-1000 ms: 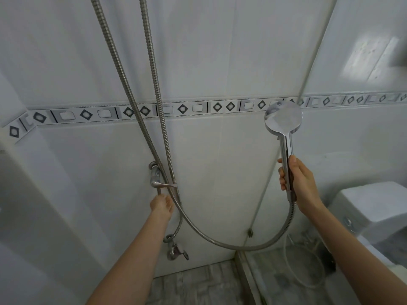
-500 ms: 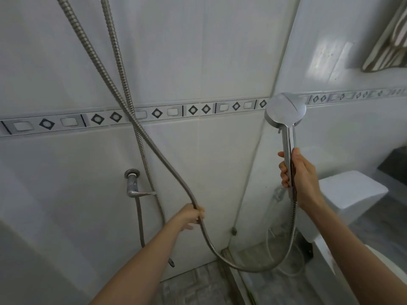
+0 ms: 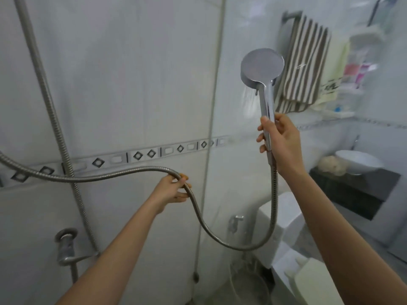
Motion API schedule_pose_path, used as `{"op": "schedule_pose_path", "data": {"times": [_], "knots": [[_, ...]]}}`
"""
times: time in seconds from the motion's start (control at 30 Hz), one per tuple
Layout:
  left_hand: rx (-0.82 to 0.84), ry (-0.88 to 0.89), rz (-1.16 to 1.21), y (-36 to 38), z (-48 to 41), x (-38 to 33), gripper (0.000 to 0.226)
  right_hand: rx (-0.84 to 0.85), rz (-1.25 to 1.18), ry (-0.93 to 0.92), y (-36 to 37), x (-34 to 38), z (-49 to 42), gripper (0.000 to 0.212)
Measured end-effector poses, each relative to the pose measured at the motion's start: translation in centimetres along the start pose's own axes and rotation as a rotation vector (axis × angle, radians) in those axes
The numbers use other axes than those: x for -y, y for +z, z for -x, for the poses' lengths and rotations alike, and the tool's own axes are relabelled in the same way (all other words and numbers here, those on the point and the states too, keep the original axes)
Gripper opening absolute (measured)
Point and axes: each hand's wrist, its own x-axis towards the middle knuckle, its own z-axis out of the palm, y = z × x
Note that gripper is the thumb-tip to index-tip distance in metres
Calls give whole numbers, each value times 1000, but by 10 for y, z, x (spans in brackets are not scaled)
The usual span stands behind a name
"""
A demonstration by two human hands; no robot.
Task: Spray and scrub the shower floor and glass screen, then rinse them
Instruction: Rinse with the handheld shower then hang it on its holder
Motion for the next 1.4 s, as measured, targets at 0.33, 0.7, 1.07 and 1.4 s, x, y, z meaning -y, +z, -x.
{"op": "schedule_pose_path", "data": {"times": [0.33, 0.7, 1.07, 1.4], "knots": [[-23, 232, 305, -8, -1, -109, 12, -202, 45, -304, -3, 90, -85, 20], [53, 238, 175, -17, -8, -158, 14, -276, 147, -399, 28, 163, -197, 23], [-4, 286, 269, -14, -17, -181, 12, -228, 228, -389, 86, 206, -278, 21], [10, 304, 458, -16, -22, -179, 17, -273, 290, -438, 84, 236, -307, 22]]}}
